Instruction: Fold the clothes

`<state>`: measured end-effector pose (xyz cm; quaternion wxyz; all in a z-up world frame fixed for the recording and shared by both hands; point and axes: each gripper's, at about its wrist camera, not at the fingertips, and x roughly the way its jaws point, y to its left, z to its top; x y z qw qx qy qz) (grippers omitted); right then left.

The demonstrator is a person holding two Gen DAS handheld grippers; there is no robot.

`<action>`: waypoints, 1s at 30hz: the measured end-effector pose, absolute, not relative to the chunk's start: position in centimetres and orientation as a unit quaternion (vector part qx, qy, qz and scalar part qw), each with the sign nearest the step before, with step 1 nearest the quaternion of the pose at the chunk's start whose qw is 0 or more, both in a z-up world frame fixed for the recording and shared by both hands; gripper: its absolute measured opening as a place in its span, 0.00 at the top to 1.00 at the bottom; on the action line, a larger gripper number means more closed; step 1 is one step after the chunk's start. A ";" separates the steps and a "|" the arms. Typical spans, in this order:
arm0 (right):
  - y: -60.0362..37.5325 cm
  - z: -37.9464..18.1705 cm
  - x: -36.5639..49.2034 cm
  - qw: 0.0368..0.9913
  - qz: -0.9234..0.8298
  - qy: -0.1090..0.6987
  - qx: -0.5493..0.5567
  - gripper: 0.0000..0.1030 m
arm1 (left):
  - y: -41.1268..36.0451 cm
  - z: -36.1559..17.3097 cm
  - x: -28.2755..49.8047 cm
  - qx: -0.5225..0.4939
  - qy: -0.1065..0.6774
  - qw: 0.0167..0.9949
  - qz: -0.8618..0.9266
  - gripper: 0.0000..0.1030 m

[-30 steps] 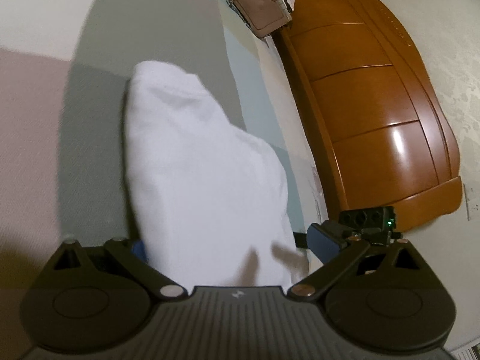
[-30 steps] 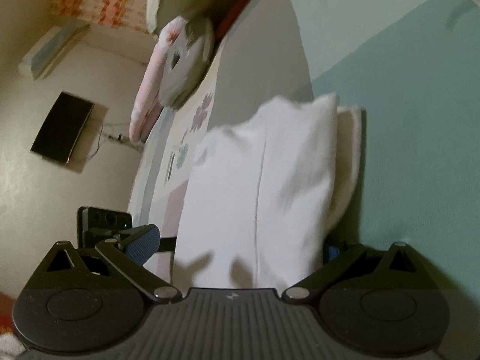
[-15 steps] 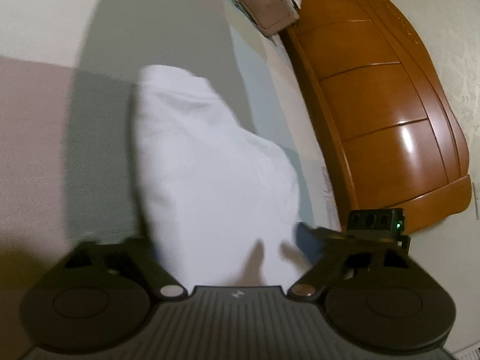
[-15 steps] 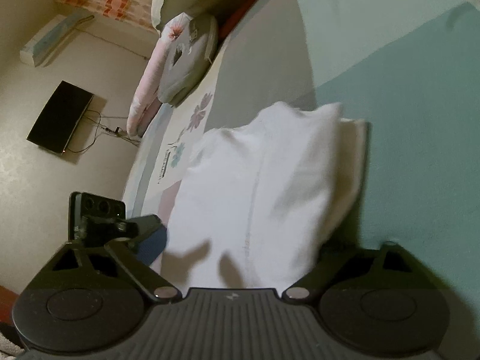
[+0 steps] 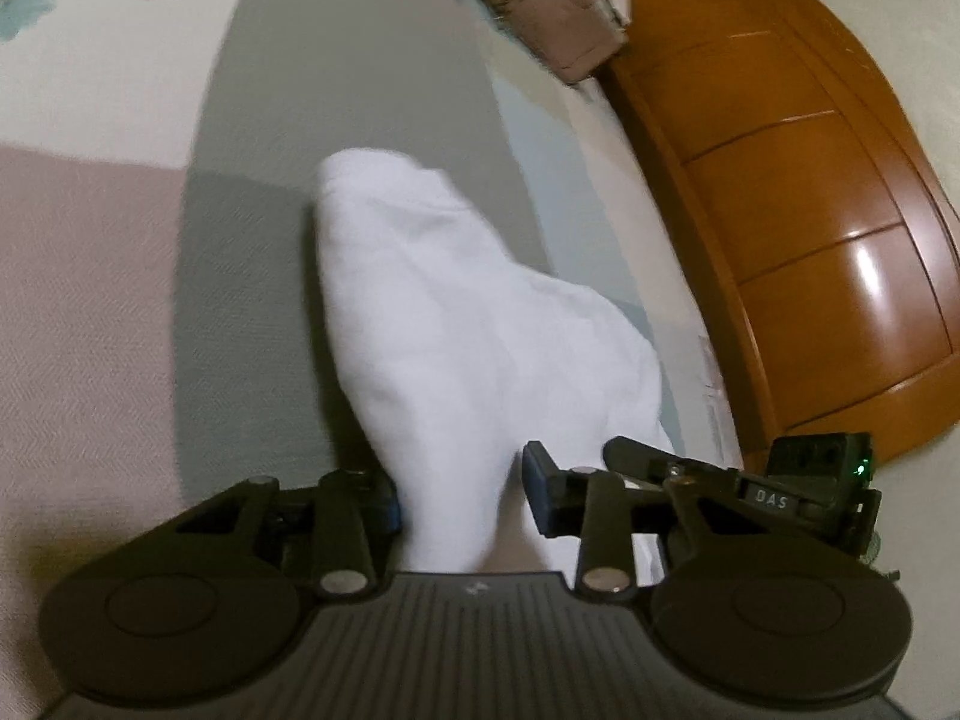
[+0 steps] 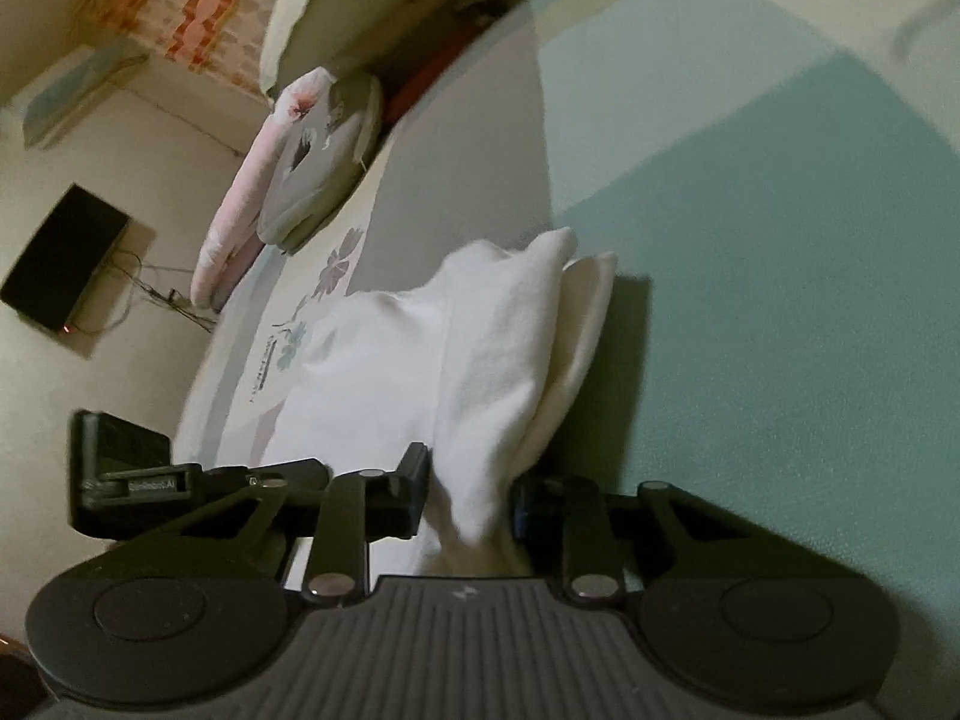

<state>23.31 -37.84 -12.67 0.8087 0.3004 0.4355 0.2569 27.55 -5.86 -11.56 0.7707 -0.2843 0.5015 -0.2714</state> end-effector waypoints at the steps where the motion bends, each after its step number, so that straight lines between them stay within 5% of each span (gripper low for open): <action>1: -37.7 -12.1 23.2 0.815 0.257 0.431 0.291 0.74 | -6.1 -11.1 27.6 -0.288 0.496 0.770 -0.280 0.69; 17: -50.0 -4.2 21.4 0.897 0.149 0.366 0.199 0.75 | -20.6 -7.8 31.0 -0.284 0.484 0.723 -0.403 0.71; 30: -64.0 -7.0 25.8 0.901 0.004 0.401 0.167 0.75 | -35.1 -12.4 34.3 -0.293 0.508 0.677 -0.446 0.71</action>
